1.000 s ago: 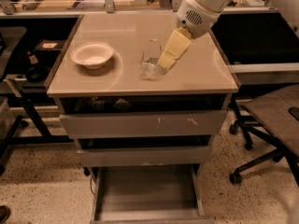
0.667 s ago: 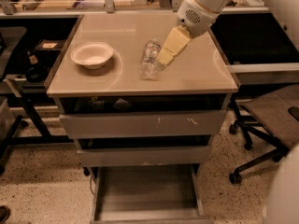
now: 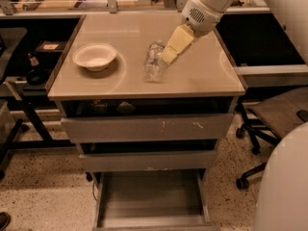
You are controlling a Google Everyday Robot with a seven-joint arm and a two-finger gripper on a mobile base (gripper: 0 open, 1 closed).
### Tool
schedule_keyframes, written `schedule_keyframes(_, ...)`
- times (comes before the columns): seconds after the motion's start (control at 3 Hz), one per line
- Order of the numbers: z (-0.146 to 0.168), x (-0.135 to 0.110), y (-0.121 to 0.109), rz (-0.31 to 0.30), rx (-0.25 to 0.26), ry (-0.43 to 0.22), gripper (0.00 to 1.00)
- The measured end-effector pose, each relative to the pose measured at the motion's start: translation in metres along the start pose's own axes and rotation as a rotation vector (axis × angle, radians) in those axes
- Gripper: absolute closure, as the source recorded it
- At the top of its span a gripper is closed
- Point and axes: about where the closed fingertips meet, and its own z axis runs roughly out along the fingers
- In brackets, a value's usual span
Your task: Place water bottle into bottom drawer
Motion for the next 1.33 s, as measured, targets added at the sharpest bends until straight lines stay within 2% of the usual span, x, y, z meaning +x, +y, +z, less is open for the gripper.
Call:
schedule_keyframes(0.33,0.005,-0.008,-0.006,0.019,-0.009,-0.020,0.00)
schedule_keyframes(1.0,0.030,-0.043,-0.038,0.087,-0.045,-0.045,0.00)
schedule_keyframes(1.33,0.033,-0.047,-0.041,0.086,-0.039,-0.059,0.00)
